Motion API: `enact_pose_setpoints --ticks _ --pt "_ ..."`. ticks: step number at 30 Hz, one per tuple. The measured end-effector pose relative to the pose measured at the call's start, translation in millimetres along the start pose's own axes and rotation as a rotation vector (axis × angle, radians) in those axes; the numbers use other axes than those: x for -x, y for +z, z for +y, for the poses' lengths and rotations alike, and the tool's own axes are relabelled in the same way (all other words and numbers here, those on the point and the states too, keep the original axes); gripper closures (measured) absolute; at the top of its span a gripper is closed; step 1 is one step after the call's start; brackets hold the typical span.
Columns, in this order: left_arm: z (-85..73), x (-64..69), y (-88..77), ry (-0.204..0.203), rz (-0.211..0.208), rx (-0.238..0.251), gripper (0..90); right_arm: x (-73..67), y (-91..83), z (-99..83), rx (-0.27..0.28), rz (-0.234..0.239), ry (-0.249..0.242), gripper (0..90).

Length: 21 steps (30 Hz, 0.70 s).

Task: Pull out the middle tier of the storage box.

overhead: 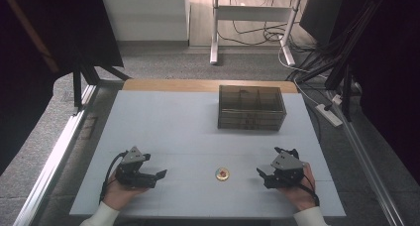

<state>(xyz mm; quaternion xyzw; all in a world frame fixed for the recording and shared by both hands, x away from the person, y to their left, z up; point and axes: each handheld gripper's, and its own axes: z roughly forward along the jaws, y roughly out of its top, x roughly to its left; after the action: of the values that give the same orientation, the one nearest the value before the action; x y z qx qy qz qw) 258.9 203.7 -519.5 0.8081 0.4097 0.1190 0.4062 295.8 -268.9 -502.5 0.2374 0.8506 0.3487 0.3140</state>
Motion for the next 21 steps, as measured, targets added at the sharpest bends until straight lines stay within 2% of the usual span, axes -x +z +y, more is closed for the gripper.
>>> enact_pose_setpoints --ticks 3,13,21 --pt "-0.3 -0.1 0.2 -0.001 0.000 -0.001 10.9 0.3 0.3 -0.9 -0.004 -0.018 -0.013 7.2" --pt "-0.4 0.1 0.4 0.001 -0.005 0.000 10.9 2.6 0.2 -2.3 0.003 -0.022 -0.015 7.1" --pt "-0.5 0.1 0.2 0.001 -0.004 0.000 10.9 2.4 0.7 -2.6 0.003 -0.049 -0.032 7.2"
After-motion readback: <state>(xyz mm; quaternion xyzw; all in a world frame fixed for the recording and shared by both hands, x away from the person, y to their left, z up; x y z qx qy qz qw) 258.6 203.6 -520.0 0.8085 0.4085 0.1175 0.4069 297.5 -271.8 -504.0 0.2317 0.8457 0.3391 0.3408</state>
